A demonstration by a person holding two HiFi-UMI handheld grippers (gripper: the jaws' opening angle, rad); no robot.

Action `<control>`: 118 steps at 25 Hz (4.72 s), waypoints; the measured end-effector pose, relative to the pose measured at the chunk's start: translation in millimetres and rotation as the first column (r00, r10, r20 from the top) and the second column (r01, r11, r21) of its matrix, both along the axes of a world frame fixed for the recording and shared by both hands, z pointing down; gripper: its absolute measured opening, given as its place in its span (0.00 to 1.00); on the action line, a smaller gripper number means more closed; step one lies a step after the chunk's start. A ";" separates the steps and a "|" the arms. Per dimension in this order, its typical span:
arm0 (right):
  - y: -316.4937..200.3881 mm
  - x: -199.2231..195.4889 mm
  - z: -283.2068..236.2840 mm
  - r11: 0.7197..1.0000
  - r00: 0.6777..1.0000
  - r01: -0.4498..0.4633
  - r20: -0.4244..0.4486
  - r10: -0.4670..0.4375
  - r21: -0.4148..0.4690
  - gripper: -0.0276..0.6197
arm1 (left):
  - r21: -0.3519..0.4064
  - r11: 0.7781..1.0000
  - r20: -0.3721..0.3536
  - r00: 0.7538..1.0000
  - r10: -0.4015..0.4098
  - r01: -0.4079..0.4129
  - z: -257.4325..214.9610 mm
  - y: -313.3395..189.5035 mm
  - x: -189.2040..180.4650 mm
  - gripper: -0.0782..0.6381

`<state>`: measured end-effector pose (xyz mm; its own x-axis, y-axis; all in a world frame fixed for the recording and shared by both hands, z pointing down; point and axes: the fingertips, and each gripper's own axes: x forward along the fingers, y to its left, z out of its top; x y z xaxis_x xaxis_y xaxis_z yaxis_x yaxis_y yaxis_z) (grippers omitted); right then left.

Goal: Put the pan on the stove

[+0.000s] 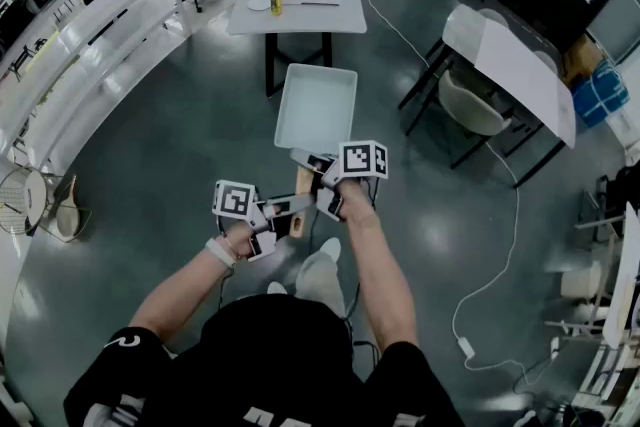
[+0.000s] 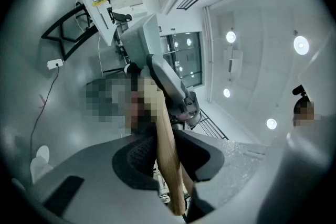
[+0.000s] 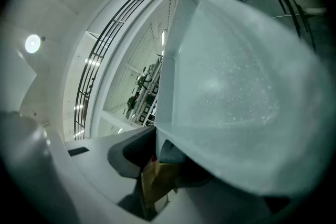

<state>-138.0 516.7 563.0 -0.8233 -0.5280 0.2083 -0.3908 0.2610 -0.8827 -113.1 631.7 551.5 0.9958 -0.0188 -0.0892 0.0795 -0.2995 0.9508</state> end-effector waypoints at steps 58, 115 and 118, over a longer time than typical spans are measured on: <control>-407.0 98.9 0.6 0.999 0.999 -0.034 0.005 0.034 -0.037 0.22 | 0.028 0.999 0.111 0.993 0.042 -0.046 7.8 -412.6 88.9 0.25; -790.4 221.2 21.5 0.993 0.999 0.043 0.010 -0.042 -0.107 0.22 | -0.073 0.997 0.083 0.996 0.012 -0.006 11.5 -792.9 227.0 0.25; -796.5 235.7 20.6 0.994 0.998 0.053 0.024 -0.051 -0.095 0.22 | -0.059 0.998 0.085 0.996 0.008 -0.003 12.7 -799.2 244.3 0.25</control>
